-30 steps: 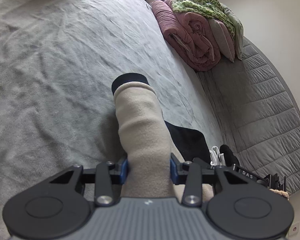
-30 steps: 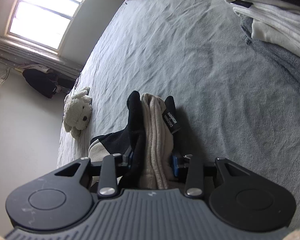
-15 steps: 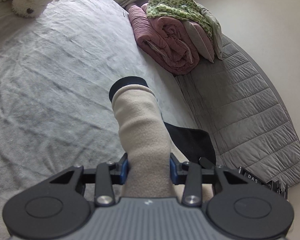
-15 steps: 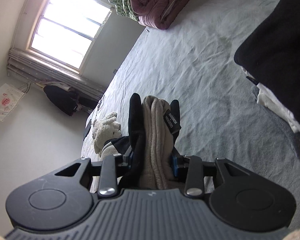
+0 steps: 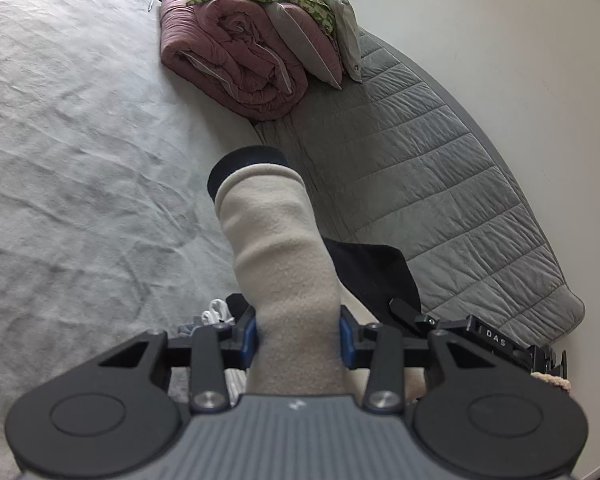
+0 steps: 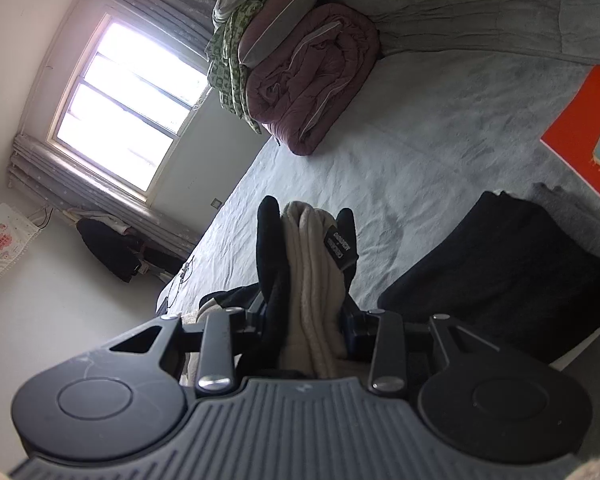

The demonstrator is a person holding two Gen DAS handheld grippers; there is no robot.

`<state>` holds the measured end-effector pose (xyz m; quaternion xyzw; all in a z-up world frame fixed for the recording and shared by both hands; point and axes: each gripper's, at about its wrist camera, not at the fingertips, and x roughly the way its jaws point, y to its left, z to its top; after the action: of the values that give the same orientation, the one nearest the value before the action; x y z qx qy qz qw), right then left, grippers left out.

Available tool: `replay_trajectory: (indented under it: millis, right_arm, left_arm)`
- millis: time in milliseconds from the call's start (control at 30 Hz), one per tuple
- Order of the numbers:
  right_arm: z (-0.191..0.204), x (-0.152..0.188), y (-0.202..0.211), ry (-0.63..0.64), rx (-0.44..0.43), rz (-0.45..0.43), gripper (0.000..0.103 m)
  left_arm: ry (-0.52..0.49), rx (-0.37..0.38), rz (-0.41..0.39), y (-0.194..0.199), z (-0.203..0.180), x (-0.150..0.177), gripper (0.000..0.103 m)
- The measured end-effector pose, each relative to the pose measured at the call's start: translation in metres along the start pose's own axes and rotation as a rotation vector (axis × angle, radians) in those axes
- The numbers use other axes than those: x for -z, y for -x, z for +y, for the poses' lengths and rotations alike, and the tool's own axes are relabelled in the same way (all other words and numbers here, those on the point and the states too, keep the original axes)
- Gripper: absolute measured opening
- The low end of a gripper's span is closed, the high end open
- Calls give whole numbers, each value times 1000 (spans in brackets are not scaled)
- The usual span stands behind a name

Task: Fold clothes
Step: 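Carry the bundle onto the stack of folded white clothes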

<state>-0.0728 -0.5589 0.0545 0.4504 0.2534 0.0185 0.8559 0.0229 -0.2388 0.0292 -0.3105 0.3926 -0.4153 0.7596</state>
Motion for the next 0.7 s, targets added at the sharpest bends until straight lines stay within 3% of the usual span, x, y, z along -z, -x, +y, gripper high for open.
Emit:
replay_trajectory:
  millis: [233,500,600,700]
  right_arm:
    - [-43,-33,23,-38,30,-55,38]
    - [-103,-39,10,-42,34,-56,39]
    - [-123,-29,-4,-20,52,-65,45]
    - [-134,-22,-5,-6,36,-109,56]
  left_arm:
    - [-6,35,38,-53,-27,17,40]
    - [-2,-33,8,-97,-7,49,41]
    - [-22,-85,-22,-107,4,61,44]
    - [-78,-91,-45,-104,-1,61,48]
